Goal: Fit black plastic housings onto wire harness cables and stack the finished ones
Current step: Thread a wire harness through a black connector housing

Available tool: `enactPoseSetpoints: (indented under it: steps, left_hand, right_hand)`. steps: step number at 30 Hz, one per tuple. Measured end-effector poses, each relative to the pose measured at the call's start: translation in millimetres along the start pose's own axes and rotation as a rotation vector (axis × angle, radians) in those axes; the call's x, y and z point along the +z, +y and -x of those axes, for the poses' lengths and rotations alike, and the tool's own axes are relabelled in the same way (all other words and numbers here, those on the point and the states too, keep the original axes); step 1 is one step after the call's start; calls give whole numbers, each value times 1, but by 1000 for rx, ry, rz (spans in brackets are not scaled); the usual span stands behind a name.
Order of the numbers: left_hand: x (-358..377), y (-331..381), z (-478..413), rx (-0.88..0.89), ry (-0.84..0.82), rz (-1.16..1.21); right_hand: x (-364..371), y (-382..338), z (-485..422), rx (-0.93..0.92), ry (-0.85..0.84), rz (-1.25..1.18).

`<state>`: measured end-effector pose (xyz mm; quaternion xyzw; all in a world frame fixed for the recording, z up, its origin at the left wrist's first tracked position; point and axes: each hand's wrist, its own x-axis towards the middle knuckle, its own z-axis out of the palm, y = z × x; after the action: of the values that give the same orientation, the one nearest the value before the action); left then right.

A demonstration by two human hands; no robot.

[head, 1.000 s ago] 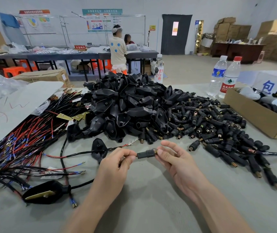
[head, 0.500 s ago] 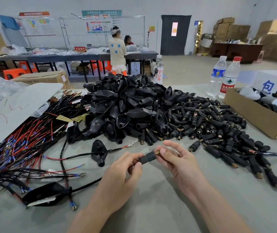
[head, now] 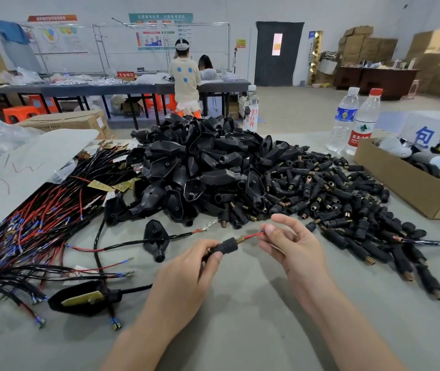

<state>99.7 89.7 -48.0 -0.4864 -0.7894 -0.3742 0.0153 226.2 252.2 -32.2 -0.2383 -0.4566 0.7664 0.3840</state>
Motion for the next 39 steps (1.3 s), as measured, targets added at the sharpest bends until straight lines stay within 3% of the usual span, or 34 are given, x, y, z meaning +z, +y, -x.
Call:
enactPoseSetpoints:
  steps: [6,11,19,39]
  left_hand:
    - [2,3,-1,-18,50,39]
    - [4,4,0,39,66,29]
    - [-1,1,2,52,67,-25]
    - [-3,5,-1,186,163,-84]
  right_hand:
    - [13,9,8,125,-58,-178]
    - [22,22,18,222,-249,-55]
    - [18,13,12,205,-163,-99]
    - [22,10,15,253,-204,-135]
